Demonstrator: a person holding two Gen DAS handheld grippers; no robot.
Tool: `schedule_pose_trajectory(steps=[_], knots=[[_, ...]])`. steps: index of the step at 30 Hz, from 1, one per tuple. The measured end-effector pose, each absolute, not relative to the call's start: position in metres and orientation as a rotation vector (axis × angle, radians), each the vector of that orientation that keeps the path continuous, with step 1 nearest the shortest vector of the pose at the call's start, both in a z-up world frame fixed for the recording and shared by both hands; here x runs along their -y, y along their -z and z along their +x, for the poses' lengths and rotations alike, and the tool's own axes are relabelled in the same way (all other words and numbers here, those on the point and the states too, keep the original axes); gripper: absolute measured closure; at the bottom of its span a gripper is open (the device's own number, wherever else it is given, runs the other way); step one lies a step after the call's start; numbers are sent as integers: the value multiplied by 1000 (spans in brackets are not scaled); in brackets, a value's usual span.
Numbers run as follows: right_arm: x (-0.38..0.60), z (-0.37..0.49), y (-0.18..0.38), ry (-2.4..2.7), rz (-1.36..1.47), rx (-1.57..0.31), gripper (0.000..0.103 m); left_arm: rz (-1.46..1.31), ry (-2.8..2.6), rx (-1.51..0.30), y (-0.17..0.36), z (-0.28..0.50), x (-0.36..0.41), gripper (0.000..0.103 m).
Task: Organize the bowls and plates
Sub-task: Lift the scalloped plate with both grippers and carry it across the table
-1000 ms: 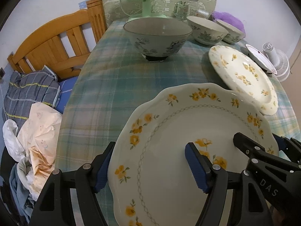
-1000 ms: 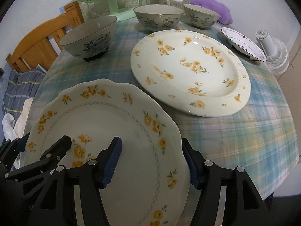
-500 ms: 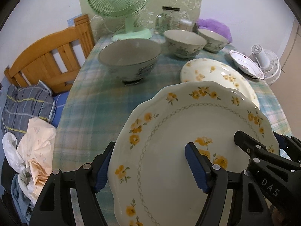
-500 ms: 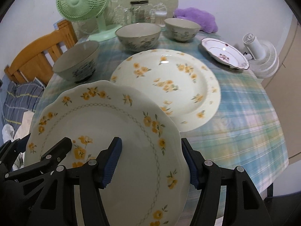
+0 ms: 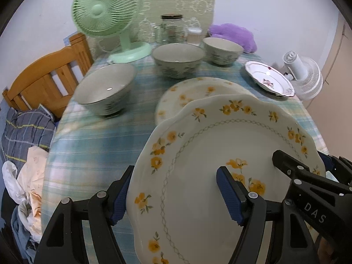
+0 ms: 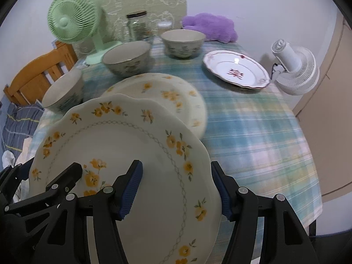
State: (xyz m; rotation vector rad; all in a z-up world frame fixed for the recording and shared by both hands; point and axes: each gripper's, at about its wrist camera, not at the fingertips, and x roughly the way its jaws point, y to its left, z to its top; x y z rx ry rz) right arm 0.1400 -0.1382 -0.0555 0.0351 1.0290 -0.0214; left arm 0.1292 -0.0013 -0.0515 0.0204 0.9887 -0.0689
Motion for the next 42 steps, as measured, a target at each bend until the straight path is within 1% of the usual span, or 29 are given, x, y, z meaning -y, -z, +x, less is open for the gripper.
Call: schedule_pose_trajectory(steps=[24, 33, 42], knots=[[292, 149, 70, 114, 28, -1059, 37, 5, 150, -1006, 75, 149, 149, 30], [331, 156, 89, 123, 28, -1104, 37, 2, 152, -1060, 95, 162, 181, 30], [345, 172, 107, 107, 50, -1152, 37, -2, 117, -1100, 110, 171, 190, 30]])
